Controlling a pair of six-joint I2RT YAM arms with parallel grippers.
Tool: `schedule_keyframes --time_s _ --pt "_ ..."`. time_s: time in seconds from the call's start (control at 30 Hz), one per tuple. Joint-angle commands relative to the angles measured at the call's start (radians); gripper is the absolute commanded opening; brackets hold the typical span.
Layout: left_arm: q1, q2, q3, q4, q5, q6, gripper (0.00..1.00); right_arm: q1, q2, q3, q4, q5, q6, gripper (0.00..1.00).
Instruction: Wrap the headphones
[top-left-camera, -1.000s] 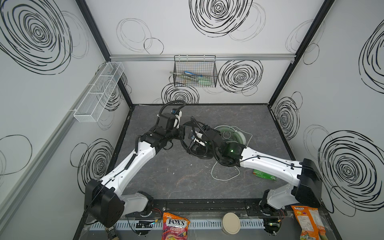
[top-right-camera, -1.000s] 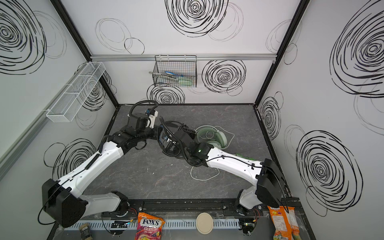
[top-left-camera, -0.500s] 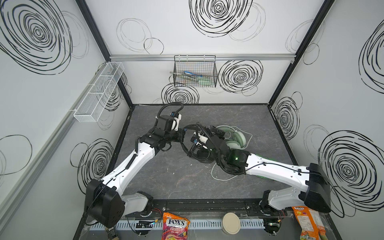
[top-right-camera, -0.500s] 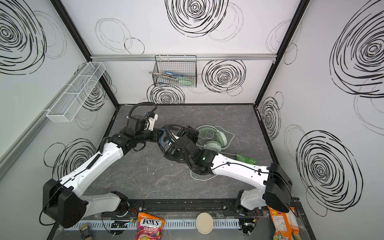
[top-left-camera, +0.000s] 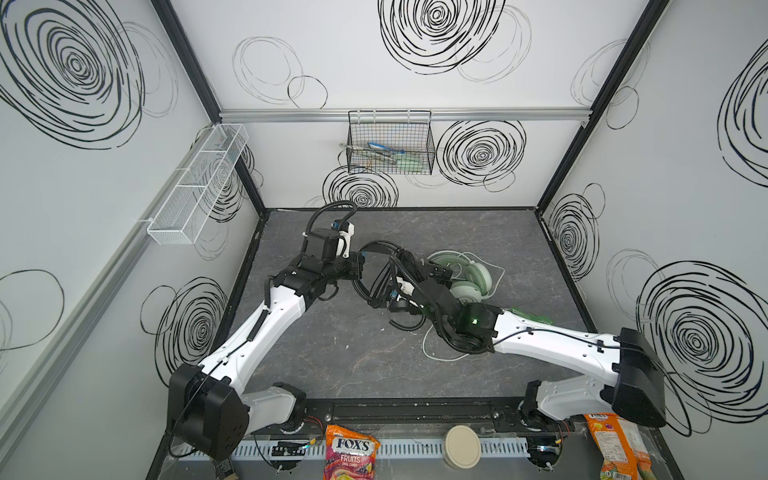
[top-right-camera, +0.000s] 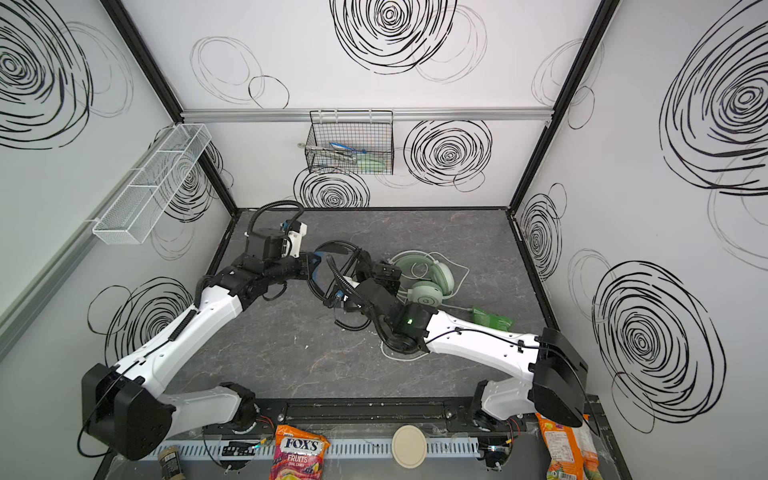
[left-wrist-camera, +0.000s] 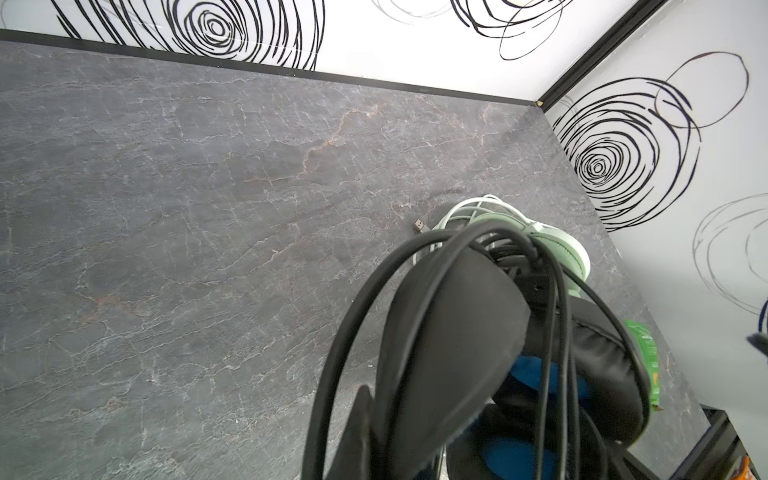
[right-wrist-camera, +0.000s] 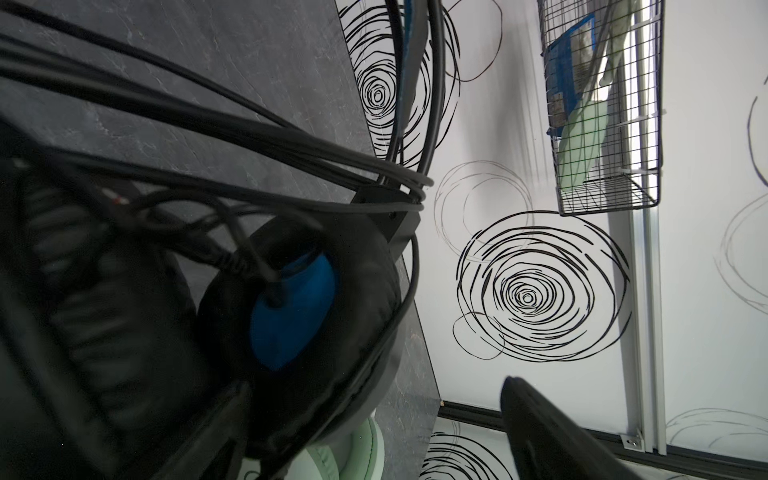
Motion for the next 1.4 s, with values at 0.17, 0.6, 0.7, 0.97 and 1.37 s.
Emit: schedule_keyframes --time_s 0.17,0.6,0.7,0.97,1.37 --pt "0.014 -0.029 0.001 0.146 0.031 -0.065 0.00 0.010 -0.017 0.084 -0.161 -0.039 0.130 0.97" --pt "0.038 -0.006 0.026 0.145 0.058 -0.098 0.00 -0.040 -0.179 0.282 -0.339 -0.360 0.378 0.99" --pt "0.037 -0.004 0.024 0.140 0.066 -0.095 0.00 -0.060 -0.167 0.308 -0.350 -0.452 0.365 0.97" --pt "0.038 -0.004 0.032 0.137 0.072 -0.104 0.00 -0.055 -0.095 0.310 -0.308 -0.641 0.328 0.91" --pt "0.039 -0.007 0.034 0.136 0.078 -0.110 0.00 -0.076 -0.008 0.243 -0.229 -0.625 0.307 0.83"
